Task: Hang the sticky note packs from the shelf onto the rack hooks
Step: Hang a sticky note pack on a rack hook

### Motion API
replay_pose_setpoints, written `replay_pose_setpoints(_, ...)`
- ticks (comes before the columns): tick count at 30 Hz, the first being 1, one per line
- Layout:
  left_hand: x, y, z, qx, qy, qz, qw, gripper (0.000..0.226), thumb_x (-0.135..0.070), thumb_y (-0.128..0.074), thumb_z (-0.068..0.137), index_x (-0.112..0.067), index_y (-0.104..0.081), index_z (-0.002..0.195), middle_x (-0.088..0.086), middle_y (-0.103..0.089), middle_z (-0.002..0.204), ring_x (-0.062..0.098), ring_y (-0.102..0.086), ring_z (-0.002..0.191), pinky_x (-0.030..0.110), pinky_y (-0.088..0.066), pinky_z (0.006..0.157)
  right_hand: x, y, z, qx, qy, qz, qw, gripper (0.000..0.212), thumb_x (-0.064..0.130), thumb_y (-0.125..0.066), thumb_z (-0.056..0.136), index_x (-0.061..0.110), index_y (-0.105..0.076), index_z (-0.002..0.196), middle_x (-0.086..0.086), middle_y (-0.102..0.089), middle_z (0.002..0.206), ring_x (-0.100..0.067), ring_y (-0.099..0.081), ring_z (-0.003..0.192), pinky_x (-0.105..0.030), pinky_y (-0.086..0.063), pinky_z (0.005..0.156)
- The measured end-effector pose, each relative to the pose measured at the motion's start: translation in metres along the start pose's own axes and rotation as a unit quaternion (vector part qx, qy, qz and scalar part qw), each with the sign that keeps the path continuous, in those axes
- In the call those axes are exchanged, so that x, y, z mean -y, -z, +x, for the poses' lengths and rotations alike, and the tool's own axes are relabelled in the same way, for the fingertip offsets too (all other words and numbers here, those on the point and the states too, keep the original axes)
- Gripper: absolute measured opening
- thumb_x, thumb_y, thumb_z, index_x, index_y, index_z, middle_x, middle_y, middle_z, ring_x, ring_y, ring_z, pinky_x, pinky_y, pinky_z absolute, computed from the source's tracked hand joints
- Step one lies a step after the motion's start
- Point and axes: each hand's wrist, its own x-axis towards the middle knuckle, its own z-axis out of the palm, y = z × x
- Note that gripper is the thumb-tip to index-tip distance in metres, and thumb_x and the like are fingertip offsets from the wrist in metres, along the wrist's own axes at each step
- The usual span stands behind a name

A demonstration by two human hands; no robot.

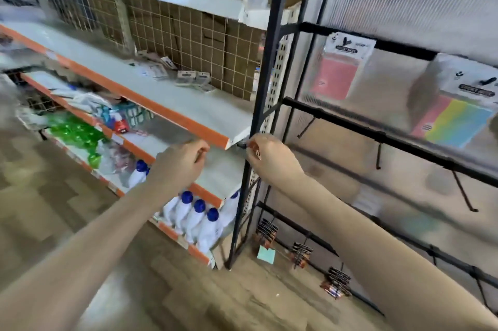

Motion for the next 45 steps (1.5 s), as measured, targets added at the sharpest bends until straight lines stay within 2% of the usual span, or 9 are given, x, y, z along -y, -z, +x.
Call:
replay_pose_setpoints(7, 0.087, 0.010, 0.015, 0.013, 0.081, 0.003, 0.997, 0.024, -0.013, -0.048, 0.093, -0.019, -0.061, 0.112, 0.001, -0.066, 0.107, 0.023, -0.060, 0.097, 0.031, -0.045, 0.073, 0.050, -0.067, 0.078, 0.083, 0.055, 0.014, 0.995, 0.023, 0.026, -0.047, 0.094, 0.008, -0.058, 0.102, -0.012, -0.060, 0.102, -0.032, -0.059, 0.091, -0.042, -0.050, 0.078)
replay_pose_setpoints(10, 0.117, 0.010, 0.034, 0.005, 0.098, 0.016, 0.995, 0.026, -0.012, -0.045, 0.094, -0.017, -0.061, 0.114, 0.003, -0.065, 0.110, 0.025, -0.060, 0.098, 0.032, -0.045, 0.074, 0.064, -0.100, 0.119, 0.099, 0.058, 0.034, 0.993, 0.020, 0.025, -0.048, 0.092, 0.009, -0.058, 0.100, -0.012, -0.061, 0.101, -0.032, -0.058, 0.092, -0.041, -0.050, 0.079)
replay_pose_setpoints(16, 0.184, 0.010, 0.101, -0.003, 0.128, 0.060, 0.990, 0.026, -0.017, -0.041, 0.097, -0.019, -0.058, 0.117, 0.002, -0.066, 0.109, 0.024, -0.061, 0.094, 0.031, -0.045, 0.071, 0.089, -0.172, 0.220, 0.100, 0.053, 0.034, 0.993, 0.018, 0.030, -0.044, 0.093, 0.014, -0.052, 0.090, -0.003, -0.052, 0.085, -0.028, -0.057, 0.083, -0.032, -0.038, 0.064)
replay_pose_setpoints(20, 0.226, 0.013, 0.158, 0.007, 0.156, 0.094, 0.983, 0.027, -0.019, -0.042, 0.096, -0.022, -0.057, 0.118, 0.001, -0.064, 0.115, 0.025, -0.061, 0.100, 0.033, -0.048, 0.077, 0.105, -0.210, 0.288, 0.111, 0.017, 0.059, 0.992, 0.023, 0.028, -0.043, 0.092, 0.011, -0.056, 0.099, -0.009, -0.059, 0.099, -0.030, -0.057, 0.092, -0.038, -0.047, 0.073)
replay_pose_setpoints(24, 0.260, 0.012, 0.209, 0.008, 0.171, 0.103, 0.980, 0.028, -0.020, -0.040, 0.097, -0.024, -0.057, 0.119, 0.001, -0.061, 0.121, 0.024, -0.059, 0.106, 0.036, -0.050, 0.080, 0.120, -0.244, 0.341, 0.121, 0.023, 0.067, 0.990, 0.024, 0.026, -0.042, 0.095, 0.011, -0.057, 0.106, -0.008, -0.060, 0.106, -0.029, -0.057, 0.098, -0.039, -0.048, 0.080)
replay_pose_setpoints(28, 0.289, 0.011, 0.244, 0.005, 0.170, 0.107, 0.980, 0.028, -0.017, -0.041, 0.096, -0.020, -0.056, 0.119, 0.007, -0.062, 0.118, 0.027, -0.059, 0.103, 0.034, -0.050, 0.074, 0.127, -0.270, 0.378, 0.141, 0.026, 0.069, 0.987, 0.026, 0.028, -0.043, 0.097, 0.010, -0.056, 0.111, -0.010, -0.059, 0.111, -0.029, -0.057, 0.101, -0.041, -0.049, 0.085)
replay_pose_setpoints(31, 0.312, 0.009, 0.268, -0.001, 0.166, 0.103, 0.981, 0.028, -0.015, -0.042, 0.095, -0.018, -0.056, 0.119, 0.007, -0.061, 0.117, 0.027, -0.059, 0.102, 0.030, -0.042, 0.068, 0.127, -0.288, 0.399, 0.151, 0.022, 0.066, 0.986, 0.025, 0.026, -0.043, 0.097, 0.011, -0.055, 0.112, -0.010, -0.058, 0.113, -0.028, -0.056, 0.103, -0.041, -0.048, 0.086)
replay_pose_setpoints(39, 0.365, -0.001, 0.335, 0.022, 0.145, 0.087, 0.985, 0.033, -0.015, -0.043, 0.094, -0.016, -0.054, 0.125, 0.008, -0.058, 0.122, 0.027, -0.053, 0.110, 0.036, -0.047, 0.082, 0.115, -0.324, 0.456, 0.154, -0.026, 0.064, 0.986, 0.027, 0.020, -0.044, 0.094, 0.011, -0.055, 0.117, -0.011, -0.053, 0.122, -0.029, -0.049, 0.115, -0.038, -0.042, 0.092)
replay_pose_setpoints(45, 0.417, -0.010, 0.406, 0.051, 0.109, 0.087, 0.989, 0.036, -0.019, -0.043, 0.097, -0.014, -0.044, 0.132, 0.010, -0.051, 0.131, 0.028, -0.046, 0.121, 0.039, -0.042, 0.091, 0.111, -0.351, 0.520, 0.107, -0.071, 0.042, 0.991, 0.033, 0.018, -0.044, 0.093, 0.012, -0.051, 0.124, -0.011, -0.048, 0.130, -0.030, -0.044, 0.121, -0.038, -0.041, 0.093)
